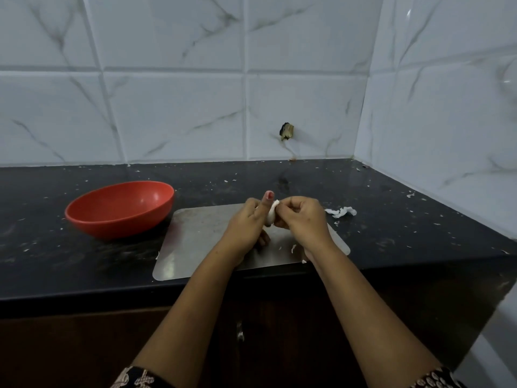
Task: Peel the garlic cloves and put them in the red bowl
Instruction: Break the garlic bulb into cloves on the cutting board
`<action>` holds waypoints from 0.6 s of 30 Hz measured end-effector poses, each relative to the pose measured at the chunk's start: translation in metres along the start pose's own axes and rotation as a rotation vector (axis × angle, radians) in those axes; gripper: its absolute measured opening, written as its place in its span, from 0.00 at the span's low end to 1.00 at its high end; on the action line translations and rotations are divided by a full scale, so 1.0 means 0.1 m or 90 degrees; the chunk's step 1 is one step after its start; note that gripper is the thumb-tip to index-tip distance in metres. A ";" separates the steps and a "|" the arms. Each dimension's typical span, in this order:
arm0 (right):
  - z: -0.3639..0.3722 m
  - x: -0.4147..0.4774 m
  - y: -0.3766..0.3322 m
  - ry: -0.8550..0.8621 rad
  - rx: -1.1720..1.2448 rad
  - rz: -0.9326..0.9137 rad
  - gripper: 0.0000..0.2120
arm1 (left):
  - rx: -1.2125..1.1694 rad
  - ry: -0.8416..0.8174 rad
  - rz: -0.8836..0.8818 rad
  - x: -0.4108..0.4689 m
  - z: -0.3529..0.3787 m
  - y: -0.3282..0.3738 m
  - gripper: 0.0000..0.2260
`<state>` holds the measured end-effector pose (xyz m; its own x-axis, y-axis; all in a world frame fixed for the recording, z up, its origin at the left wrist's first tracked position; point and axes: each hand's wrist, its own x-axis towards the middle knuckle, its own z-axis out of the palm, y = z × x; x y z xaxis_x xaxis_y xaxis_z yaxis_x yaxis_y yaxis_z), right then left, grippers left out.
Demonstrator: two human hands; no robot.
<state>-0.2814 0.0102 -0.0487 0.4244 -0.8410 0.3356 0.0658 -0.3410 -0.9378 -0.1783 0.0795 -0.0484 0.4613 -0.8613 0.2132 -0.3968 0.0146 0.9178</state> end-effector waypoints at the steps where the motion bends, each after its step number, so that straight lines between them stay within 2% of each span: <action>1: -0.01 0.00 -0.01 -0.001 0.014 0.011 0.07 | -0.023 -0.004 0.016 -0.02 0.00 -0.01 0.20; 3: -0.01 -0.01 -0.02 0.012 0.027 0.037 0.06 | -0.048 0.015 0.048 -0.04 0.00 -0.04 0.14; 7: -0.04 0.01 -0.01 0.032 0.025 0.058 0.06 | -0.093 0.073 0.053 -0.07 0.00 -0.04 0.10; 10: -0.06 0.00 -0.01 0.023 0.039 0.050 0.05 | -0.132 0.057 0.040 -0.09 -0.01 -0.02 0.09; 14: -0.07 0.01 0.02 0.024 0.062 0.045 0.07 | -0.110 0.052 0.025 -0.08 0.01 -0.01 0.05; 18: -0.06 0.04 0.06 0.002 0.080 0.026 0.10 | -0.145 0.057 0.013 -0.07 0.03 0.02 0.09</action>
<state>-0.2851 0.0023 -0.0525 0.4266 -0.8544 0.2967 0.1610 -0.2510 -0.9545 -0.1850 0.0842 -0.0490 0.5272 -0.8116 0.2515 -0.2219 0.1542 0.9628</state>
